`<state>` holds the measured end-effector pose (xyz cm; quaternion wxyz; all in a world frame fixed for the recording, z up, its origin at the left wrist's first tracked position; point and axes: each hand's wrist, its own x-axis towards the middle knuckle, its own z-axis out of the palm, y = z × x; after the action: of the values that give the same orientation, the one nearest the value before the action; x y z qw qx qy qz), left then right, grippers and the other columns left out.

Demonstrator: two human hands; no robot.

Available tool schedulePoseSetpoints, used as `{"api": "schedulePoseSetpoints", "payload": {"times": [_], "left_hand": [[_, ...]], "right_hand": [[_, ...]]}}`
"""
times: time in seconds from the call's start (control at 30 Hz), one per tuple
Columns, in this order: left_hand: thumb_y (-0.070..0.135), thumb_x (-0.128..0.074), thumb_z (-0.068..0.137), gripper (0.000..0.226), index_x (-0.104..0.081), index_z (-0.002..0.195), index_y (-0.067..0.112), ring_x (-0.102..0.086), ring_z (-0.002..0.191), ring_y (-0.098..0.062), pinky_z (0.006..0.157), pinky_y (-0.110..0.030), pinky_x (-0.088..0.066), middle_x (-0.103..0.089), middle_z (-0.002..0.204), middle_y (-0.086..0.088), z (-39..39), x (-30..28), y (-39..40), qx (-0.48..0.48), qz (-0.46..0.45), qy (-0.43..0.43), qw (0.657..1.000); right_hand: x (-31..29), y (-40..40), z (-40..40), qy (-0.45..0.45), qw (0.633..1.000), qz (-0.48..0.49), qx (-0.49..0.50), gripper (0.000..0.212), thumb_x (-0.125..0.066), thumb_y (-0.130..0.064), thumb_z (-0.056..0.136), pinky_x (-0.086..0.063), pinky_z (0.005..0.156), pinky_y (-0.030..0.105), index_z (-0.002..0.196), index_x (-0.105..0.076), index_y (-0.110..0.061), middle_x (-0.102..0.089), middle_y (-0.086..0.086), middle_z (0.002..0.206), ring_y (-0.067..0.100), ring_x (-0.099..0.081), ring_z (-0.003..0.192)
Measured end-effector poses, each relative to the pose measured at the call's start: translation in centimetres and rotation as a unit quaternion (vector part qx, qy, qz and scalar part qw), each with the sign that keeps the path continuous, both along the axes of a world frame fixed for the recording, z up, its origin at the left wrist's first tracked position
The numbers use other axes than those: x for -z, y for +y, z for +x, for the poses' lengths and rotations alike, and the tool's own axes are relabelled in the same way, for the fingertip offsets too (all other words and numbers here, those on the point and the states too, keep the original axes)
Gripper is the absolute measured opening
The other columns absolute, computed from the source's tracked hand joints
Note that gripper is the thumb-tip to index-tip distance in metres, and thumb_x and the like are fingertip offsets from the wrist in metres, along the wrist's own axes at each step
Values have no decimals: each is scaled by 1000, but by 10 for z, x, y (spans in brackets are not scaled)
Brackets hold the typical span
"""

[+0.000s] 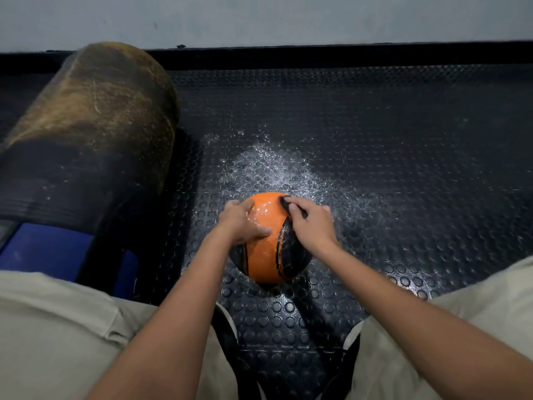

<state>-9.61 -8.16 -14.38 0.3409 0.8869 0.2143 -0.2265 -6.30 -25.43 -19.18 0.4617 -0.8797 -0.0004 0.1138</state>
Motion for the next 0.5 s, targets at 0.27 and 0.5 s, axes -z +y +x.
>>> {"api": "schedulePoseSetpoints", "payload": {"times": [0.27, 0.5], "left_hand": [[44, -72, 88, 95, -8, 159, 43, -25, 146, -47, 117, -55, -26, -5, 164, -23, -2, -1, 1, 19, -5, 48, 999], [28, -81, 84, 96, -21, 160, 27, -39, 142, -33, 117, -51, -34, -34, 160, -8, -8, 2, 11, -21, -61, -21, 998]], "right_hand": [[17, -19, 2, 91, 987, 12, 130, 31, -47, -23, 107, -41, 58, 16, 132, -64, -31, -66, -9, 104, 0, -52, 71], [2, -2, 6, 6, 1000, -6, -12, 30, -48, -36, 104, -36, 95, 28, 128, -65, -43, -60, -6, 111, 11, -38, 117]]}}
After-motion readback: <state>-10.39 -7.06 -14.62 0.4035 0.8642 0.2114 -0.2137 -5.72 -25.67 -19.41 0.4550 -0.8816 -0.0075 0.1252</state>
